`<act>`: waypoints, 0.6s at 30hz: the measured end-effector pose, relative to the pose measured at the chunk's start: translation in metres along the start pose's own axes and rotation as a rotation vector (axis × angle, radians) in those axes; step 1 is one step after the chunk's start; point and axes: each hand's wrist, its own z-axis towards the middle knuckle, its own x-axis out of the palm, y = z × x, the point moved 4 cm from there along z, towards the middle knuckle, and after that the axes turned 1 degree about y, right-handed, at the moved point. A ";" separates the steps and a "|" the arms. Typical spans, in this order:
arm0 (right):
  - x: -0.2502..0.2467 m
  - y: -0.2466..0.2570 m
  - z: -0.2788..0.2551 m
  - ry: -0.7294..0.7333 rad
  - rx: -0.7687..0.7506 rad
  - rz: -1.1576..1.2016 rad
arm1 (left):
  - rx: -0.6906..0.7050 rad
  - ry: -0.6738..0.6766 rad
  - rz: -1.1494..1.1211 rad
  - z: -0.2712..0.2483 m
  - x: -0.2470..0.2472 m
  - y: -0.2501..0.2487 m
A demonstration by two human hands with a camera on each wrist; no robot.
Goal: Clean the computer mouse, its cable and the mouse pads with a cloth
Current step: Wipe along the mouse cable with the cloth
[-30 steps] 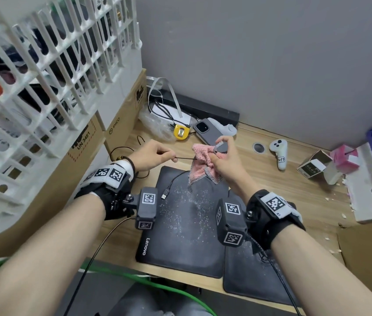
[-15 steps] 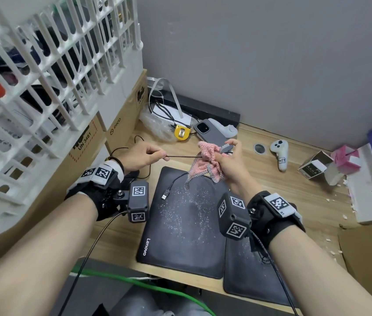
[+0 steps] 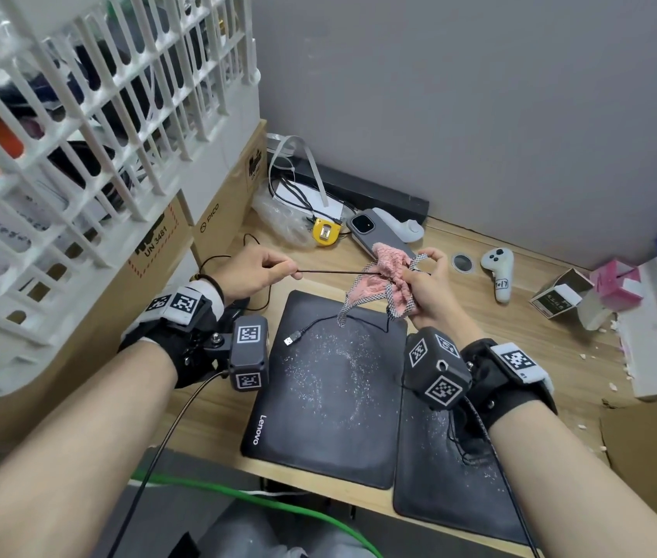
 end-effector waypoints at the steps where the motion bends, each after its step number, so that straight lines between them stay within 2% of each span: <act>1: -0.002 0.000 0.000 -0.002 0.000 -0.017 | -0.002 -0.013 0.019 0.000 0.000 -0.001; 5: -0.007 0.001 -0.004 0.035 -0.013 -0.062 | -0.024 -0.067 0.013 0.001 0.002 -0.001; 8: -0.003 0.004 -0.011 0.155 -0.060 -0.126 | -0.064 -0.128 0.106 0.004 0.001 0.005; 9: -0.001 0.004 -0.014 0.207 -0.081 -0.151 | -0.098 -0.093 0.161 0.006 0.002 0.010; 12: 0.006 0.006 -0.018 0.289 -0.141 -0.243 | -0.225 0.157 0.431 0.009 0.017 0.016; 14: 0.015 0.004 -0.021 0.358 -0.154 -0.298 | -0.144 0.214 0.572 0.011 0.029 0.000; 16: 0.026 0.003 -0.025 0.439 -0.156 -0.313 | 0.041 0.167 0.519 0.013 0.042 -0.030; 18: 0.033 0.001 -0.030 0.497 -0.145 -0.315 | 0.139 0.179 0.404 0.019 0.054 -0.043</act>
